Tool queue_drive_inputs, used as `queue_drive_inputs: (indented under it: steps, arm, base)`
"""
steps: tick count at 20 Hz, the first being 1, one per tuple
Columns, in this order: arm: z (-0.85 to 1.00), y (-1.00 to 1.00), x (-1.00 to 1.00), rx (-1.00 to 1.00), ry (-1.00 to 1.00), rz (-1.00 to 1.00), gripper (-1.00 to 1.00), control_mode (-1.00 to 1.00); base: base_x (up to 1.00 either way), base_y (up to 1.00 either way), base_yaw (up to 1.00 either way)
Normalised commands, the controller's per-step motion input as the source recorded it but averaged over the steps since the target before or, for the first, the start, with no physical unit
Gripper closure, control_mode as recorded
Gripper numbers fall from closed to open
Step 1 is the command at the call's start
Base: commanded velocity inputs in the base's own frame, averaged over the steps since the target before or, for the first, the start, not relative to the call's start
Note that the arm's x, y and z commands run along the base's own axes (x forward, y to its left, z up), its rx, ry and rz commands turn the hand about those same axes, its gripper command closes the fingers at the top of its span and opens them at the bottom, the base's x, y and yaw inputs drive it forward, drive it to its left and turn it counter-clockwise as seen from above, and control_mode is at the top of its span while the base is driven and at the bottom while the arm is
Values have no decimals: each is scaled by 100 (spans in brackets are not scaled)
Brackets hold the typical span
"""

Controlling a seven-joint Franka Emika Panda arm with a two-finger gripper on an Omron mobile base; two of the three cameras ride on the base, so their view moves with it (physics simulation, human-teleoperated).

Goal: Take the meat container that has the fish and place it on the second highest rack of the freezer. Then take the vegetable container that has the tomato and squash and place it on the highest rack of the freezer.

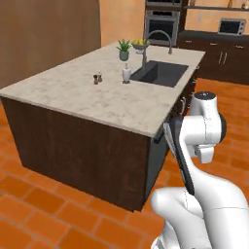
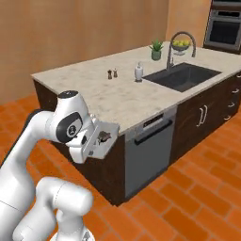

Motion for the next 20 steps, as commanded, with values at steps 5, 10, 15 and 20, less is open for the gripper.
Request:
queue_drive_inputs:
  steps: [5,10,15,20]
  arm:
    - [0,0,0,0,0,0,100,100]
    - [0,0,0,0,0,0,100,100]
    - [0,0,0,0,0,0,100,100]
    - [0,0,0,0,0,0,100,100]
  base:
    - [-12,0,100]
    - [-10,2,100]
    - [54,-34,64]
    - [94,-93,26]
